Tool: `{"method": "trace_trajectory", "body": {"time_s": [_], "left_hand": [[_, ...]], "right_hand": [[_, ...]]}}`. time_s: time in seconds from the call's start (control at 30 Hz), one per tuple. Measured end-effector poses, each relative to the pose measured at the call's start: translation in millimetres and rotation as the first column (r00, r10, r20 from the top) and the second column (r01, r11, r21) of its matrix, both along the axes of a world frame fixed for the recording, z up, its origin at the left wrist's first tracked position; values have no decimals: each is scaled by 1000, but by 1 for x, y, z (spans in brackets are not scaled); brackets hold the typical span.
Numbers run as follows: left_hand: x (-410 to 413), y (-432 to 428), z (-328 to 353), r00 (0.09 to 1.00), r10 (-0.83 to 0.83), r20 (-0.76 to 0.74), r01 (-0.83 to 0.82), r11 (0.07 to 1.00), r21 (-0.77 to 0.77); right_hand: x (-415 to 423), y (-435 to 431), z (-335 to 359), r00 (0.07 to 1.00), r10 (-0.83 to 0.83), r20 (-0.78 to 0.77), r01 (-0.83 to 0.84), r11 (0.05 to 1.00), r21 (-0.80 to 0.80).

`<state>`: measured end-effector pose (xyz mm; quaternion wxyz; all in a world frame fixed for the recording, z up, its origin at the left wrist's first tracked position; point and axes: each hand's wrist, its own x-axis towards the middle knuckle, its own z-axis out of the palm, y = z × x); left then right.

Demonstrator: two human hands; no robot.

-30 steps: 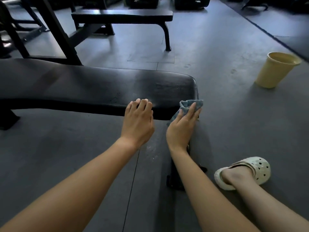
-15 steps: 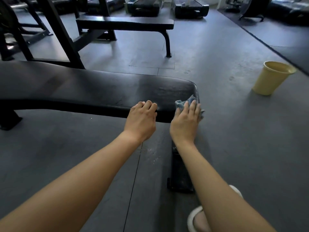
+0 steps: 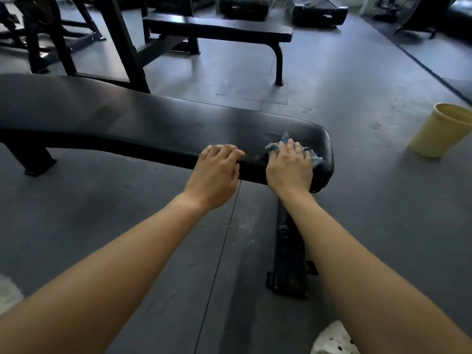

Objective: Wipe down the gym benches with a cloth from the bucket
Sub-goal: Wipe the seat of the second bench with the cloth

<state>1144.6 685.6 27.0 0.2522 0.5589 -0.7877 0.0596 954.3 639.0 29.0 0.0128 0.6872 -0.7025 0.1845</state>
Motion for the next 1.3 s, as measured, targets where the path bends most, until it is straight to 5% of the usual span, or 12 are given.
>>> {"method": "trace_trajectory", "body": {"time_s": [0.27,0.57,0.73,0.9,1.13,1.3], "left_hand": [[90,-12,-21,994,111,-19,-112,990,-90],[143,-26,-25,999,24,33,-20,993,-115],[161,-32,-18,994,-56,94,63,995,-79],[190,-34,-13,978,-161,130,172,982,-78],[257,-33,-9,983,-78,163,89,994,-62],[289,-32,-2,980,5,201,-3,1000,-10]], "right_hand": [[95,18,-28,999,-22,39,33,948,-317],[155,11,-24,921,343,-186,-379,898,-223],[125,20,-31,996,91,-11,-89,928,-362],[174,18,-35,977,-164,133,202,909,-365],[271,24,-42,948,231,-220,-274,943,-188],[252,20,-22,888,323,-327,-359,932,-55]]}}
